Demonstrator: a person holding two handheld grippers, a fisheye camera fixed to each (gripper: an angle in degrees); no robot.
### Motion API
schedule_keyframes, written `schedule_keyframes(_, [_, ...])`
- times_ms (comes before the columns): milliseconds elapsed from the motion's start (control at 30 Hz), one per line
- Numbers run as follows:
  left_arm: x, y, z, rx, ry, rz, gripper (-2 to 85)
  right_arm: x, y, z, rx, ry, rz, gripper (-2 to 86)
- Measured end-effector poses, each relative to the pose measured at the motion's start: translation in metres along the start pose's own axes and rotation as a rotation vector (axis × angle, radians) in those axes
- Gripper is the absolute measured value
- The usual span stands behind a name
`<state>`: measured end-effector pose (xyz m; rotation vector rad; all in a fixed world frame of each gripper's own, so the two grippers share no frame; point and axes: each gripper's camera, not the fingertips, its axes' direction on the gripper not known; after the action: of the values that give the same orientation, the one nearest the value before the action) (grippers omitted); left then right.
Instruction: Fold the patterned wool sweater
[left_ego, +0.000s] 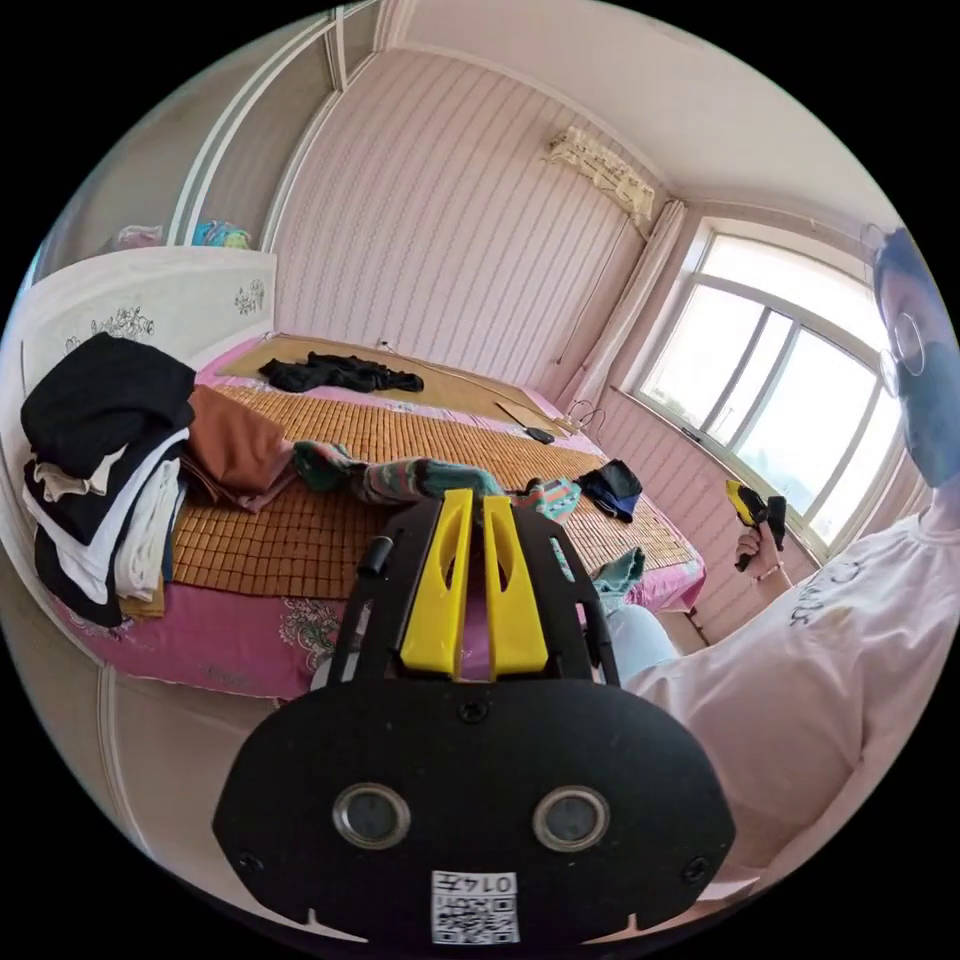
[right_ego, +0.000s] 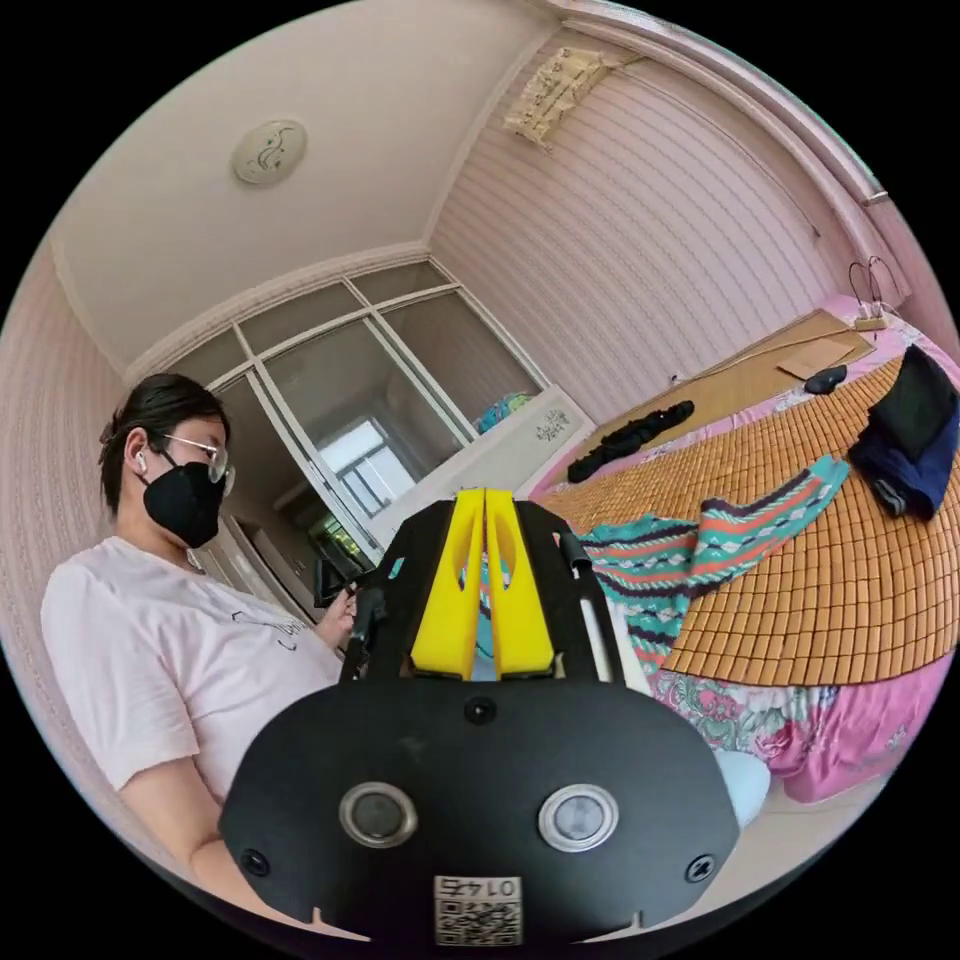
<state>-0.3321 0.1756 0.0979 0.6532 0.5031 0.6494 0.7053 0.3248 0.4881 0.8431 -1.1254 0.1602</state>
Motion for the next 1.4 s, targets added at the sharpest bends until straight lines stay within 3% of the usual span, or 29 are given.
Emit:
schedule_keyframes(100, [0.011,0.005,-0.011,-0.012,-0.004,0.037,-0.8,0.006,-0.002,0.029,-0.24,0.376,0.046,1.0])
schedule_keyframes(267, [-0.007,0.054,0.008,-0.198,-0.088,-0.055,-0.8,0.081,0.076,0.128,-0.55,0.171,0.358,5.9])
schedule_keyframes(467, [-0.025,0.087,-0.011,-0.193,-0.081,-0.134,-0.8,0.14,0.141,0.201,-0.866,0.363,0.559,13.6])
schedule_keyframes(633, [-0.034,0.097,-0.027,-0.185,-0.085,-0.155,-0.8,0.175,0.174,0.231,-1.095,0.325,0.688,8.0])
schedule_keyframes(733, [-0.032,0.099,-0.04,-0.139,-0.087,-0.158,-0.9,0.181,0.175,0.217,-1.005,0.137,0.734,3.6])
schedule_keyframes(833, [-0.028,0.097,-0.061,-0.077,-0.107,-0.149,-0.9,0.158,0.149,0.172,-0.834,-0.003,0.591,2.5])
schedule_keyframes(967, [-0.022,0.086,-0.104,0.113,0.01,-0.163,-1.0,0.109,0.091,0.059,-0.384,-0.242,0.325,1.9])
schedule_keyframes(1200, [0.042,0.057,-0.249,0.572,0.081,0.076,-1.0,-0.067,-0.002,-0.082,-0.066,-0.328,-0.336,1.5])
schedule_keyframes(1300, [0.066,0.019,-0.288,0.634,0.085,0.193,-1.0,-0.107,-0.037,-0.106,0.019,-0.289,-0.429,1.4])
schedule_keyframes(1400, [0.072,-0.025,-0.274,0.585,0.043,0.217,-1.0,-0.115,-0.069,-0.088,-0.018,-0.154,-0.383,1.2])
